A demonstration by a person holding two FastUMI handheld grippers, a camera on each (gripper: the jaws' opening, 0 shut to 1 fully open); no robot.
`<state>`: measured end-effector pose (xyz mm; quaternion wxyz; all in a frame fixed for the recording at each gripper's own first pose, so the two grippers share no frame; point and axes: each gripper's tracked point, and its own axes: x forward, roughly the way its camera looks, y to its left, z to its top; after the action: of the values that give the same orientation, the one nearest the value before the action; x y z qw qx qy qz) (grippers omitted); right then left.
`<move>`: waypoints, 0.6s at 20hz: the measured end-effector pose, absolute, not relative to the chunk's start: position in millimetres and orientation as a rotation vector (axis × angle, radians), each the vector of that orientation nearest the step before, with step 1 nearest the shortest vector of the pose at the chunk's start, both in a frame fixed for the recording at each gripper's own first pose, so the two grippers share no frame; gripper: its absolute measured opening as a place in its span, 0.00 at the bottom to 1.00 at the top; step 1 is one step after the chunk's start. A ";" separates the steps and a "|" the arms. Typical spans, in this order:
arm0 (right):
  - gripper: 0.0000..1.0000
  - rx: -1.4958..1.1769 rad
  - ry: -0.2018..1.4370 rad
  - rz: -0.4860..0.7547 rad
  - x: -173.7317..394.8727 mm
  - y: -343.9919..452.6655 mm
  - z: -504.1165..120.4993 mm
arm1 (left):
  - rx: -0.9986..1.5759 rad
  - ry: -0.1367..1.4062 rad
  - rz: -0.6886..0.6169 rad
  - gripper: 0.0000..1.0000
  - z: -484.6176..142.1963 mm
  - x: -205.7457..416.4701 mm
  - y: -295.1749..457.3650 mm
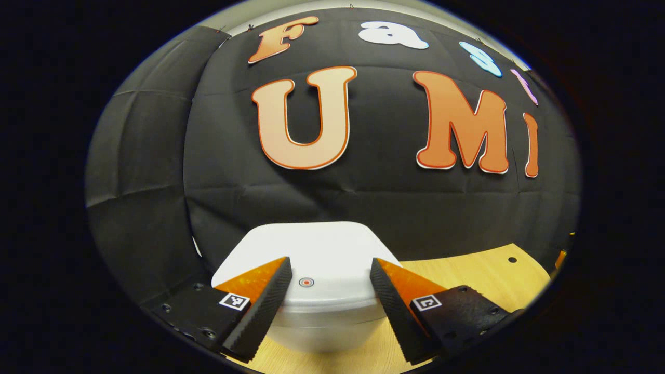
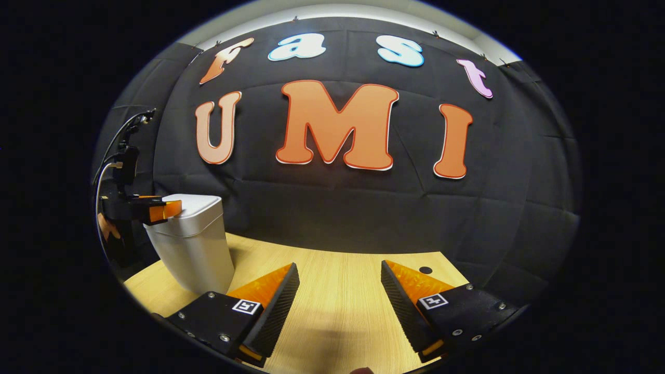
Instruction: Press the lid of the desktop garbage bin to open it, pick up the crumpled paper on the desktop and throw it into the bin, then pick up the pop can on the desktop and drop it into the bin, and finally close the garbage bin lid.
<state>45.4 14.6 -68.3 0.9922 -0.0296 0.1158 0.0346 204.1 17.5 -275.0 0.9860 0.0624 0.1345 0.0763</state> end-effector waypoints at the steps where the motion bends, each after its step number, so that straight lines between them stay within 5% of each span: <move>1: 0.95 -0.061 0.238 0.079 45.0 18.5 -70.3 | 0.129 0.227 0.155 0.98 -269.6 206.6 17.1; 12: 0.94 -0.050 0.224 0.053 40.0 3.7 -65.9 | 0.176 0.165 0.171 0.95 -261.0 199.9 15.4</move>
<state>40.0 3.7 -65.9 0.9931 -0.0250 0.1116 0.0263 199.9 15.4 -261.0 0.9891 0.0877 0.0821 0.0851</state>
